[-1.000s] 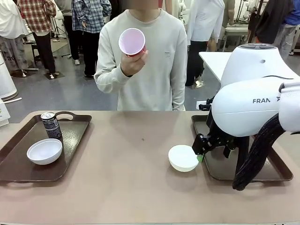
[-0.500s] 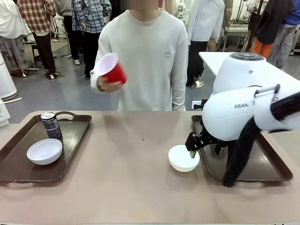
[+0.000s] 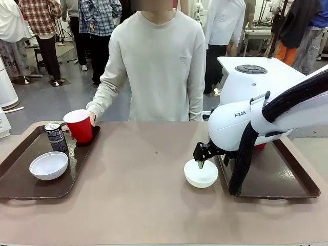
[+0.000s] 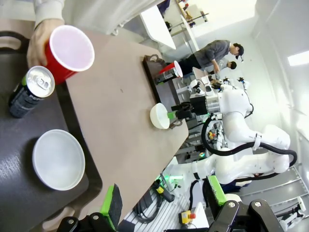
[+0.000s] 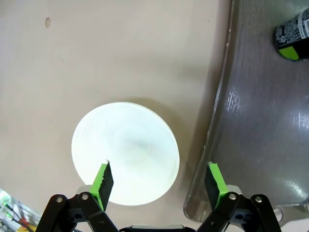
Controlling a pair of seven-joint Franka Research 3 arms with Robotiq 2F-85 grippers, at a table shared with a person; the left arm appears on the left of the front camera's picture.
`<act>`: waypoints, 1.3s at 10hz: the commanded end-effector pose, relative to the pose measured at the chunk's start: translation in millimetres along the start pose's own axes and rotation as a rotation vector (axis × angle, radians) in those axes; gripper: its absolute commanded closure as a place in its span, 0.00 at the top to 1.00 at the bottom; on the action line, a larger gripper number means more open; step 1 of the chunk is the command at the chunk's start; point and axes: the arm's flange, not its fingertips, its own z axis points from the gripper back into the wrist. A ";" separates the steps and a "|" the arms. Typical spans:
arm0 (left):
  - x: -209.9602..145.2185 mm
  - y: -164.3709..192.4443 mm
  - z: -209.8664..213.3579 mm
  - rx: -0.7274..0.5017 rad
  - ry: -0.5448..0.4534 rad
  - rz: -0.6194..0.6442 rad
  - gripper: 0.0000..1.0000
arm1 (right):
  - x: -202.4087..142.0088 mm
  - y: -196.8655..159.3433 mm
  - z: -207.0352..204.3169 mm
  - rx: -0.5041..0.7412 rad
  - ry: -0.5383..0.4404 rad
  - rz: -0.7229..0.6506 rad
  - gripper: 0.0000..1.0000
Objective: Prepare tableware on both trays.
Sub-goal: Pick up a Picnic Bowl from the table and place it on a Handle tray.
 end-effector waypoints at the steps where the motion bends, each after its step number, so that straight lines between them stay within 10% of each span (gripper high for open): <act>1: -0.8 -0.8 1.2 -0.021 -0.014 -0.013 0.92 | 9.4 5.0 -9.6 -0.020 -0.003 -0.017 0.97; 5: -0.8 -0.8 1.2 -0.021 -0.014 -0.013 0.92 | 14.4 3.8 -22.4 0.001 0.017 0.013 0.83; 13: -0.8 -0.8 1.2 -0.021 -0.014 -0.013 0.92 | 13.4 4.3 -26.4 -0.004 0.031 0.015 0.05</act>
